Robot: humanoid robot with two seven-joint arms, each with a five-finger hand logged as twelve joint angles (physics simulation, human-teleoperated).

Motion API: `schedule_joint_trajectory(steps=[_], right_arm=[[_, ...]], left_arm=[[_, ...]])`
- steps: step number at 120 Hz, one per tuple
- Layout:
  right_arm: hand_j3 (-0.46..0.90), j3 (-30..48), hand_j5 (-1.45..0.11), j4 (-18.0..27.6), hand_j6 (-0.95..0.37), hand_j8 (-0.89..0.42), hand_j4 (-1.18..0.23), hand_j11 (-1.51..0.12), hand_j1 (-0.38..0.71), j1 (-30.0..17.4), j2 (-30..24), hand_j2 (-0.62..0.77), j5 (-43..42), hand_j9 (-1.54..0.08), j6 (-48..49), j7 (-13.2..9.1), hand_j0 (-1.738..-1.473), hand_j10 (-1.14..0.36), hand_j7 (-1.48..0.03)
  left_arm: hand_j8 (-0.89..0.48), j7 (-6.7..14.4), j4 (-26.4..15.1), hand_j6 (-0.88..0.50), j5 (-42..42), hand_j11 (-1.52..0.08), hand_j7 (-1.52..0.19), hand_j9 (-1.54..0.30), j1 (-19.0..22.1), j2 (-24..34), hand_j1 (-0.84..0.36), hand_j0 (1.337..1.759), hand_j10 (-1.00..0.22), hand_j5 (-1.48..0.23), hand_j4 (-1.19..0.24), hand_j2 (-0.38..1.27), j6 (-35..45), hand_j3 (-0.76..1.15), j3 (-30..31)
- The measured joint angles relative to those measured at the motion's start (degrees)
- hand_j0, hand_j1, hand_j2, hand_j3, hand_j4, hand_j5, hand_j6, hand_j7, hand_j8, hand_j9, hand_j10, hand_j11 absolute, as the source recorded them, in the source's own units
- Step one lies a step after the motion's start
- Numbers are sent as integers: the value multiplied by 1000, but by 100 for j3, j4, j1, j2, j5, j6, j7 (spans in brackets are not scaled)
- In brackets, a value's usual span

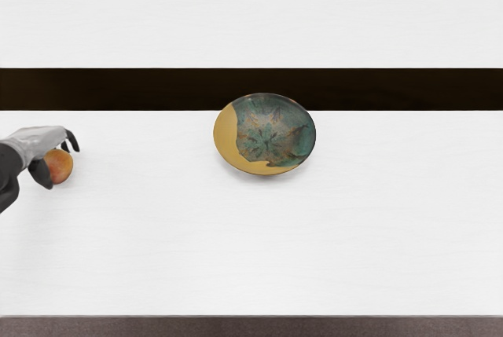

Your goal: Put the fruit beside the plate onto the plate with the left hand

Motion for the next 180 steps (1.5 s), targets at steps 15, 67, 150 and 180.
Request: schedule_joint_trajectory(steps=[15, 67, 150, 180], right_arm=[[0, 0, 0, 0, 0, 0, 0, 0, -349, 0, 0, 0, 0, 0, 0, 0, -1658, 0, 0], [0, 0, 0, 0, 0, 0, 0, 0, -349, 0, 0, 0, 1, 0, 0, 0, -1658, 0, 0], [0, 0, 0, 0, 0, 0, 0, 0, -349, 0, 0, 0, 0, 0, 0, 0, -1658, 0, 0], [0, 0, 0, 0, 0, 0, 0, 0, -349, 0, 0, 0, 0, 0, 0, 0, -1658, 0, 0]], left_arm=[[-473, 2, 48, -468, 12, -596, -593, -598, 1, -69, -171, 1657, -465, -594, -466, 110, -8, 0, 6], [-371, -3, 290, -486, -64, -828, -799, -824, -42, -202, -158, 1650, -556, -788, -612, 127, -2, 0, 4], [-291, -7, 330, -387, -1073, -932, -930, -924, -1728, -1920, -212, 1651, -495, -927, -649, 195, -78, 0, 1], [-287, -6, 422, -372, -1098, -951, -944, -946, -2114, -2752, -208, 1651, -486, -959, -675, 176, -84, 0, 2]])
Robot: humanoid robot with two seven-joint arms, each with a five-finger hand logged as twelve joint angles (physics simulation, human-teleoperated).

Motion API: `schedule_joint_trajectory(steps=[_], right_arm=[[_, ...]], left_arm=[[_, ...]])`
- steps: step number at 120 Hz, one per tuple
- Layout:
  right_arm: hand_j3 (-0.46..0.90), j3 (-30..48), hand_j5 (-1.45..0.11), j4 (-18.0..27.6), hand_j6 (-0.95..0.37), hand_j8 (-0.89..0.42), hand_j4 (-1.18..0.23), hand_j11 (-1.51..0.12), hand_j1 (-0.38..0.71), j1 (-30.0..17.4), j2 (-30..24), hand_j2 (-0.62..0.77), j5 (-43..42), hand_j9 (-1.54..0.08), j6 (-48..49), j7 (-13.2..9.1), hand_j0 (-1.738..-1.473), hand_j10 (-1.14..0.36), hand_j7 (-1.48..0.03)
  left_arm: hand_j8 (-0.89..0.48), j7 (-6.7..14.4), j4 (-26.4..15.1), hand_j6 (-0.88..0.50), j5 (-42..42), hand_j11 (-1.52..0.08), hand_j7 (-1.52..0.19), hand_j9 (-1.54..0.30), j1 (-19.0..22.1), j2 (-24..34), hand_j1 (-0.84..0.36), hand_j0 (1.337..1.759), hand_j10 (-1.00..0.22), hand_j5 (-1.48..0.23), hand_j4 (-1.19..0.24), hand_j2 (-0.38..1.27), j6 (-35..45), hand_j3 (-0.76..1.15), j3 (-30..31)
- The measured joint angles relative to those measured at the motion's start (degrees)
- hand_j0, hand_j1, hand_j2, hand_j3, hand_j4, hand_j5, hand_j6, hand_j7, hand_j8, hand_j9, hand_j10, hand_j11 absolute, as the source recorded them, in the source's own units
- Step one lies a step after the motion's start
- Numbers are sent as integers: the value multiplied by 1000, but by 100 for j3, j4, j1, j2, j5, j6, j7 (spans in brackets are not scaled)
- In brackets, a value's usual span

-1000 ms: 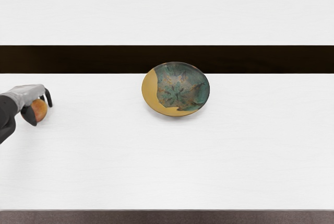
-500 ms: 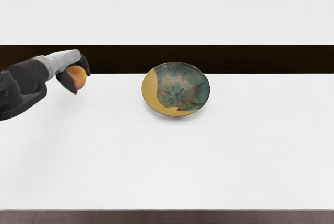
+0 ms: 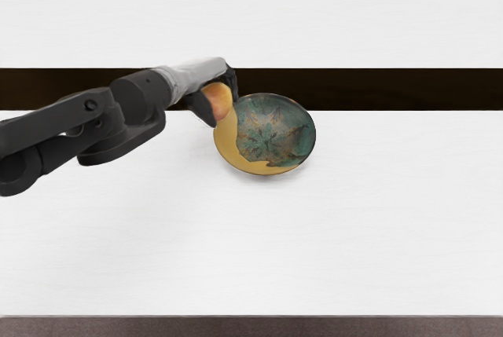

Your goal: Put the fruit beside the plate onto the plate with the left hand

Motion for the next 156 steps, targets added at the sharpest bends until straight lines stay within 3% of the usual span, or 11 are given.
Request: schedule_joint_trajectory(steps=[24, 27, 45, 60, 77, 98, 126, 156], right_arm=[[0, 0, 0, 0, 0, 0, 0, 0, -349, 0, 0, 0, 0, 0, 0, 0, -1658, 0, 0], [0, 0, 0, 1, 0, 0, 0, 0, -349, 0, 0, 0, 0, 0, 0, 0, -1658, 0, 0], [0, 0, 0, 3, 0, 0, 0, 0, -349, 0, 0, 0, 0, 0, 0, 0, -1658, 0, 0], [0, 0, 0, 5, 0, 0, 0, 0, -349, 0, 0, 0, 0, 0, 0, 0, -1658, 0, 0], [0, 0, 0, 7, 0, 0, 0, 0, -349, 0, 0, 0, 0, 0, 0, 0, -1658, 0, 0], [0, 1, 0, 8, 0, 0, 0, 0, -349, 0, 0, 0, 0, 0, 0, 0, -1658, 0, 0], [0, 1, 0, 9, 0, 0, 0, 0, -349, 0, 0, 0, 0, 0, 0, 0, -1658, 0, 0], [0, 4, 0, 9, 0, 0, 0, 0, -349, 5, 0, 0, 0, 0, 0, 0, -1658, 0, 0]], left_arm=[[-305, 0, 238, -392, 7, -951, -938, -943, -82, -644, -176, 1650, -497, -947, -677, 131, -18, 0, 1], [-315, 2, 257, -398, 18, -909, -897, -901, -76, -729, -167, 1651, -523, -905, -651, 134, -17, 0, -2], [-244, 5, 359, -285, -315, -558, -552, -555, -9, -830, -12, 1655, -338, -556, -418, 91, 12, 0, -78], [-173, 6, 420, -195, -1228, -354, -351, -352, -2, -652, 107, 1656, -223, -353, -267, 58, -3, 0, -327], [-125, 6, 441, -136, -2329, -226, -224, -225, 50, -340, 183, 1657, -150, -225, -172, 37, -20, 0, -899], [-93, -1, 470, -98, -3042, -147, -146, -147, 834, 440, 232, 1658, -103, -147, -113, 24, -28, 0, -1529], [-42, -265, 878, -44, -4139, -62, -62, -62, 1268, 1258, 298, 1658, -45, -62, -48, 11, -230, 0, -1683], [-24, -1194, 987, -25, -4785, -33, -33, -33, 1570, 2281, 321, 1658, -25, -33, -26, 6, -1400, 0, -1694]])
